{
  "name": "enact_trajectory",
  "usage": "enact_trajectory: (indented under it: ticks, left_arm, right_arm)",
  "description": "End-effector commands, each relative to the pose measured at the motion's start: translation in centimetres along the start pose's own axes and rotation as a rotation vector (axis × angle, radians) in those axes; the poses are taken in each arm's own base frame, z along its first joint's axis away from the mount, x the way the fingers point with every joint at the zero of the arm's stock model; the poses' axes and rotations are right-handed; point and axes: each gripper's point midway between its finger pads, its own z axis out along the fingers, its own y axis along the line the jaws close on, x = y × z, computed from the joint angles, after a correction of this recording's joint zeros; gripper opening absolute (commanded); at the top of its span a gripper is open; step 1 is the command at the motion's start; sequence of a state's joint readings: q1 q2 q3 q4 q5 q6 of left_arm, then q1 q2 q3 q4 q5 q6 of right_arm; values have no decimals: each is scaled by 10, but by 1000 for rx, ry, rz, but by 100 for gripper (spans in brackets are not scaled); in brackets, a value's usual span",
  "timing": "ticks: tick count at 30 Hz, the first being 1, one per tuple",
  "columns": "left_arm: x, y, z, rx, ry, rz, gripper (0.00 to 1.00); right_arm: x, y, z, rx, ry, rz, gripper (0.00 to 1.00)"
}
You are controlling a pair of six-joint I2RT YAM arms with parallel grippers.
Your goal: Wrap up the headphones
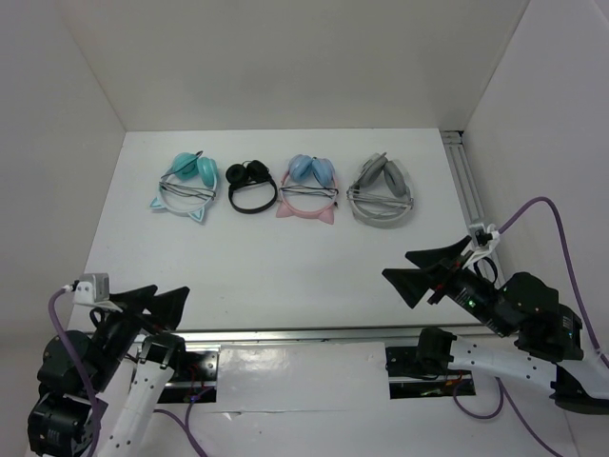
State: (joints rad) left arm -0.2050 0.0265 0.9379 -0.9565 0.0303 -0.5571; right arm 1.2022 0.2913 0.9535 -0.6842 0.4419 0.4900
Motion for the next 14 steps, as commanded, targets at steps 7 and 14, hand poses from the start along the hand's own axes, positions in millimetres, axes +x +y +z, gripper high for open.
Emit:
enact_trajectory:
  ticks: [7, 14]
  left_arm:
    - [-7, -4, -4, 15, -50, -6, 100]
    - [-7, -4, -4, 15, -50, -6, 100]
  right_arm:
    - [9, -5, 4, 29, 24, -9, 100]
    - [9, -6, 12, 60, 31, -31, 100]
